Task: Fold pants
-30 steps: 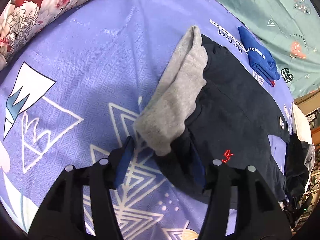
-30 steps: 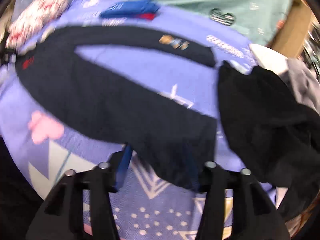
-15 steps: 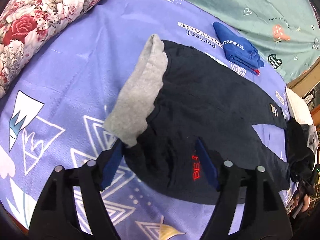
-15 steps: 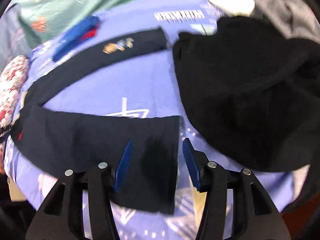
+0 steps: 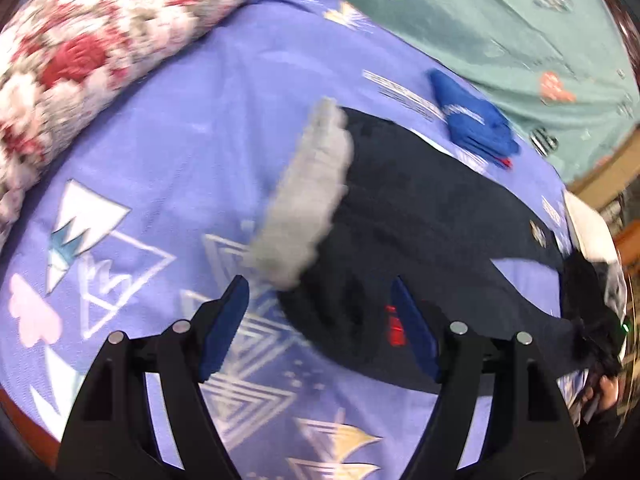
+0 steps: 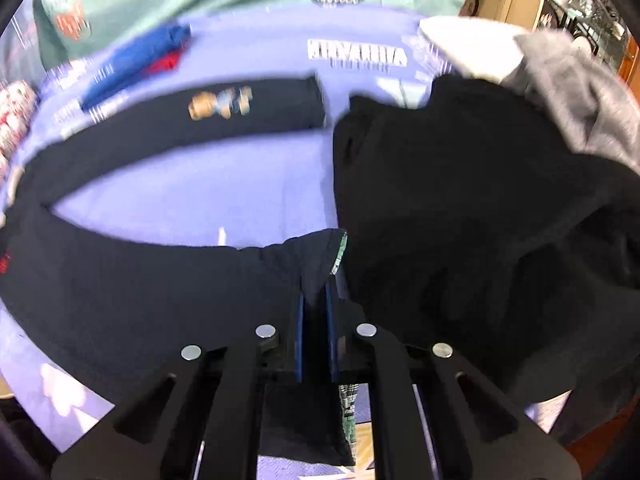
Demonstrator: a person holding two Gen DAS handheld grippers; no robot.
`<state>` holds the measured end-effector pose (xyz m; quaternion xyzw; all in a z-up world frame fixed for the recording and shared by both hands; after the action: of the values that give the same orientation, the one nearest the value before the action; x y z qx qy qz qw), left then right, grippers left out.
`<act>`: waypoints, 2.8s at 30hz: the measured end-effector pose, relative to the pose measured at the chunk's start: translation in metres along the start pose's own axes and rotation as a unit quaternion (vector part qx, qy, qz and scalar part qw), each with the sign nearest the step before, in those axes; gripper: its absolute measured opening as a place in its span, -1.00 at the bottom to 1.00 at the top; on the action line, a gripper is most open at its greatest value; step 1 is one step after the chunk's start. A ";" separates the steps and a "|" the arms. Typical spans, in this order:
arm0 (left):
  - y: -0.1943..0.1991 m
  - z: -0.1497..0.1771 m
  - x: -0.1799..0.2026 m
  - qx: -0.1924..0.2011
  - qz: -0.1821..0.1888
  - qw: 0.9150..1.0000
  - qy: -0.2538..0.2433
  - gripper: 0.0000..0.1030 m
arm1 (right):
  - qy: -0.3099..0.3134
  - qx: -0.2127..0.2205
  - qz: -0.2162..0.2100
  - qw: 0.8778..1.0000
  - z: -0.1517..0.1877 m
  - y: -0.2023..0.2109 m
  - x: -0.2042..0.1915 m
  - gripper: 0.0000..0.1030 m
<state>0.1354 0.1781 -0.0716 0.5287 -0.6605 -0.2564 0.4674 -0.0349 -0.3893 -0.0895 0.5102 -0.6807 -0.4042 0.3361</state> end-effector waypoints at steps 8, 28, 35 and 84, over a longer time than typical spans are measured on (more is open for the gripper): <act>-0.056 0.017 0.039 -0.056 -0.025 0.996 -0.073 0.54 | 0.021 0.059 -0.035 0.997 0.002 0.038 -0.036 -0.13; -0.055 -0.136 0.021 0.014 -0.121 0.985 -0.126 0.93 | 0.202 0.092 -0.180 0.958 -0.122 0.045 -0.229 0.44; -0.135 -0.170 0.012 -0.040 -0.122 0.981 -0.147 0.93 | 0.335 0.037 -0.121 0.934 -0.186 -0.057 -0.324 0.44; -0.034 0.035 0.016 -0.102 0.172 0.973 0.113 0.69 | 0.304 0.115 -0.303 0.896 0.022 0.042 -0.306 -0.89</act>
<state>0.1197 0.1473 -0.1101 0.3819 -0.6550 -0.1772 0.6275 0.0055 -0.0825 -0.0755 0.8250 -0.3991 -0.2311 0.3267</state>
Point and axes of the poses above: each gripper's, at about its wrist camera, not at the fingertips, and y roughly against the way its jaws point, x to its right, z to its underside, the point moved 6 cm from there along -y, roughly the way its jaws point, and after that the axes turned 3 degrees about -x, right-handed, at the moved point
